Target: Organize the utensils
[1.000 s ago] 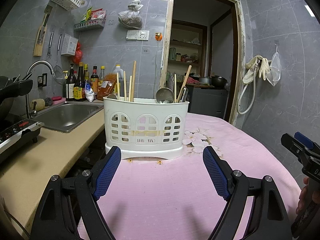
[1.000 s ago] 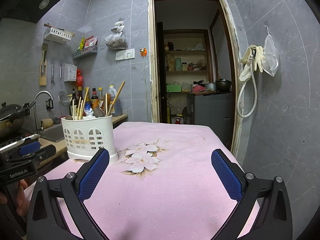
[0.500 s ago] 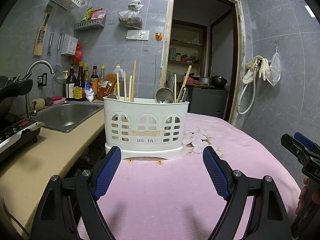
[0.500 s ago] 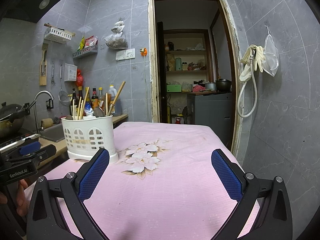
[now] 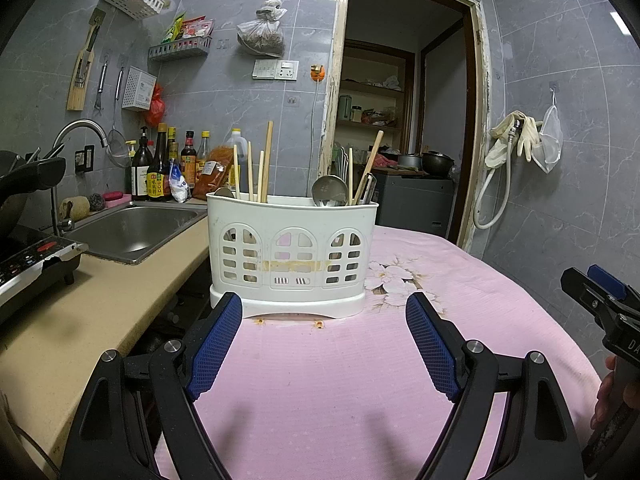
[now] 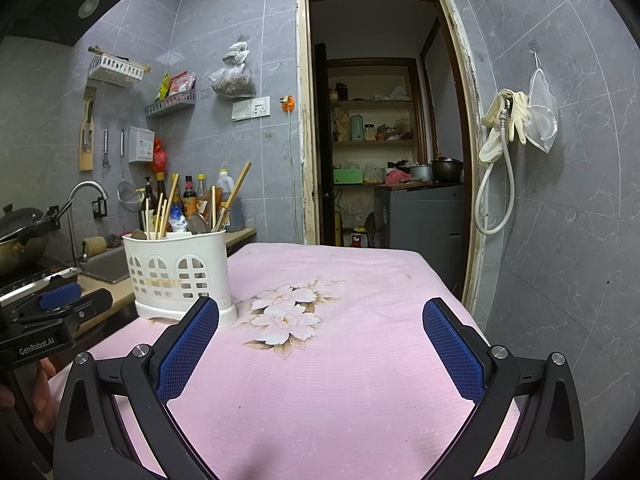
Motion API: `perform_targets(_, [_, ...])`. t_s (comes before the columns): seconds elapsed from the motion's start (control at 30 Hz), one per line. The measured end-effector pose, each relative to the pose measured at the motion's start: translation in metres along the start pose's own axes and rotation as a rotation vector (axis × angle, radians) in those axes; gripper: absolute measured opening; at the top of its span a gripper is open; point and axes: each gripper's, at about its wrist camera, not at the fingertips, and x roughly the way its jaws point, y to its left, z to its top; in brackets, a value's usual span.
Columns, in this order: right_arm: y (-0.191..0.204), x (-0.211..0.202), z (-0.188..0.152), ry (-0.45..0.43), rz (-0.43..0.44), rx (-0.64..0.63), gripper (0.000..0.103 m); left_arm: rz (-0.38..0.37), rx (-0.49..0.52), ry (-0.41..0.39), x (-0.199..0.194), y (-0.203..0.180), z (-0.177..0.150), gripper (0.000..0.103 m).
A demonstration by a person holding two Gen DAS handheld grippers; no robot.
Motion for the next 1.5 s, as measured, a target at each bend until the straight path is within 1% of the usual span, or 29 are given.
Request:
perform_targets(1.33, [0.0005, -0.0001, 0.0002, 0.002, 0.000, 0.001, 0.103, -0.002, -0.006, 0.002, -0.0009, -0.0001, -0.0015, 0.080])
perform_targets(1.4, [0.0006, -0.0001, 0.0002, 0.002, 0.000, 0.001, 0.103, 0.014, -0.004, 0.005, -0.0002, 0.0002, -0.0019, 0.080])
perform_targets(1.47, [0.0006, -0.0002, 0.0002, 0.002, 0.000, 0.001, 0.103, 0.038, 0.007, 0.009, 0.0009, -0.0018, -0.0021, 0.083])
perform_targets(1.5, [0.0006, -0.0006, 0.0002, 0.002, 0.000, 0.001, 0.103, 0.042, 0.010, 0.008, 0.0009, -0.0021, -0.0023, 0.086])
